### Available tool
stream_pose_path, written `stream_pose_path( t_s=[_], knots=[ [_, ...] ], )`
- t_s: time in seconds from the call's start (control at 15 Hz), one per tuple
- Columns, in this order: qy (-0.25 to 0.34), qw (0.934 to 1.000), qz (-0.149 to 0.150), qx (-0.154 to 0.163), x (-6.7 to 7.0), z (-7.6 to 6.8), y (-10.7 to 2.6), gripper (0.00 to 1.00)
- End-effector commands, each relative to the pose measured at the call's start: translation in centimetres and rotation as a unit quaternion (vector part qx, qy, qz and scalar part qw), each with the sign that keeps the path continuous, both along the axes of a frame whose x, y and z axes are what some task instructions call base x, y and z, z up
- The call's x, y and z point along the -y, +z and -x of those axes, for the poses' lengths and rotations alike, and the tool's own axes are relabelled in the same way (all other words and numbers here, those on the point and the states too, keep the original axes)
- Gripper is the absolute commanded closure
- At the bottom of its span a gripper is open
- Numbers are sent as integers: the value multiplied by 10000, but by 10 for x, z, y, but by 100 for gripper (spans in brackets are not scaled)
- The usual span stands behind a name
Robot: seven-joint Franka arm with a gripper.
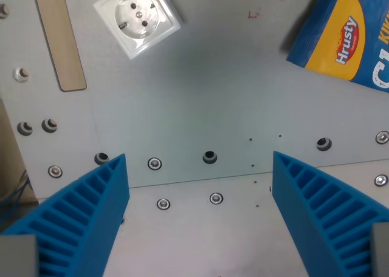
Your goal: Rotate around base positive x
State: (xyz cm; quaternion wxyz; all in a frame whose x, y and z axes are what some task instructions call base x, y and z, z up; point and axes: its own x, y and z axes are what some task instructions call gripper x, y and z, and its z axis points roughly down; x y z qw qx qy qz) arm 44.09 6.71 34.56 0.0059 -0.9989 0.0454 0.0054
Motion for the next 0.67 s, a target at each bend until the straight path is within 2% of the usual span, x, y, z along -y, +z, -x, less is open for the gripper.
stream_pose_path(
  t_s=[0.07,0.67],
  knots=[
    [22,9982,-593,36,2,0,3,0],
    [26,9929,-1191,32,2,0,3,0]
  ],
)
